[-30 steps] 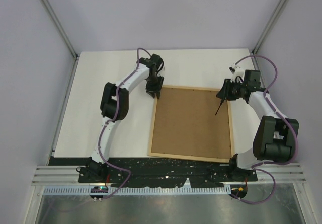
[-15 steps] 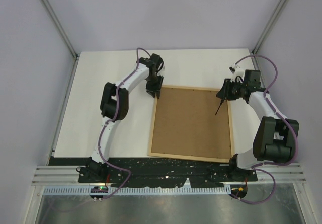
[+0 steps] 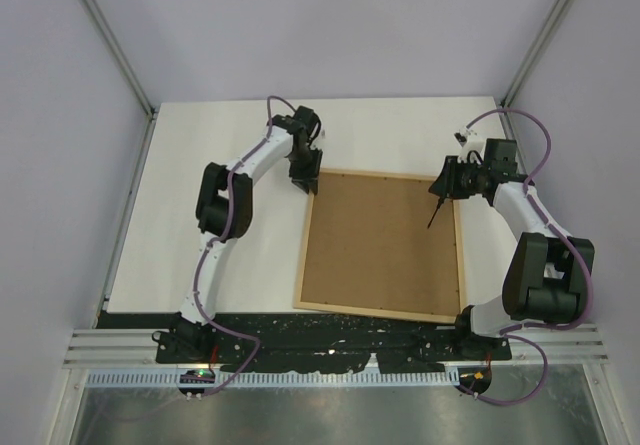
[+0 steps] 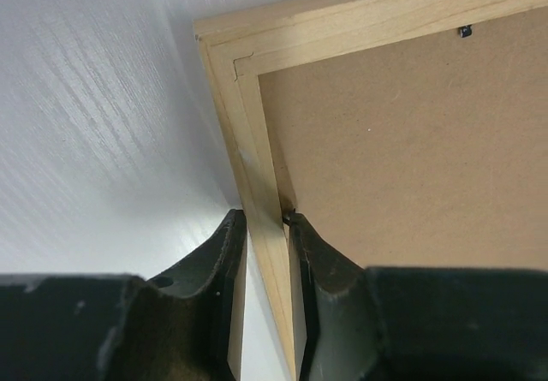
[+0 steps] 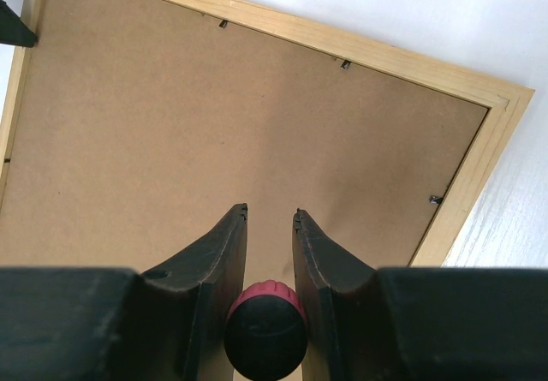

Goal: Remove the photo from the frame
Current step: Adjust the photo frame item on the photo frame.

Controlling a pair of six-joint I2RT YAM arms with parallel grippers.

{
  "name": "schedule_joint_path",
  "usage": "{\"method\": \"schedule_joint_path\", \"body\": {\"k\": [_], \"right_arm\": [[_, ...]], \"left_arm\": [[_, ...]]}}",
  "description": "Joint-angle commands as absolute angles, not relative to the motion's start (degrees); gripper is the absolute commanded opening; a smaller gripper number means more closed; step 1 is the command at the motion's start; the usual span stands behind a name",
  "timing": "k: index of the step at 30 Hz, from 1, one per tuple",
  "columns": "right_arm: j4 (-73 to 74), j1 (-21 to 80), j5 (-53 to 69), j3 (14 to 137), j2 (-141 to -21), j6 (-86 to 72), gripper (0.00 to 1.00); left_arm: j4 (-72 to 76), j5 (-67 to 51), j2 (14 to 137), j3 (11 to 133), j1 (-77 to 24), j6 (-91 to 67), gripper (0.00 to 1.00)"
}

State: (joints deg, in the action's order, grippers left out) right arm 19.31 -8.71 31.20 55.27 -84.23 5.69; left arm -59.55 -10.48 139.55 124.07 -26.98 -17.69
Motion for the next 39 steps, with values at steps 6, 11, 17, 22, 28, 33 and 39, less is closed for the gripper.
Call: {"method": "schedule_joint_path", "body": {"k": [6,11,17,22,28,33,39], "right_arm": [[17.8,-8.3,31.9,55.1,-82.4,6.2,0.08],[17.9,-8.3,31.8,55.1,-82.1,6.2,0.08],[18.5,-8.3,31.7,55.4,-81.9,6.1,0.08],[19.4,-8.3,31.1,56.2,-81.0,6.8,0.08],[21.2,-8.3,31.1,57.7,-78.3,8.3,0.08],[24.3,-8.3,32.5,59.1,-75.9,10.2,0.08],[25.0,-8.3,33.6,59.1,-71.6,10.5,0.08]], "left_arm": [[-50.0,-23.5,134.5,114.4,-21.6,-21.1,0.0],[-49.5,-25.2,134.5,113.7,-21.4,-21.8,0.0],[-46.7,-27.9,133.4,111.4,-21.3,-22.7,0.0],[-45.9,-29.5,131.1,111.2,-19.9,-23.7,0.1],[-44.7,-30.0,125.0,111.5,-16.8,-21.5,0.53],[-50.6,-37.0,126.6,123.8,-17.0,-9.9,0.75],[-62.0,-24.4,134.2,142.9,-22.1,17.4,0.89]]}}
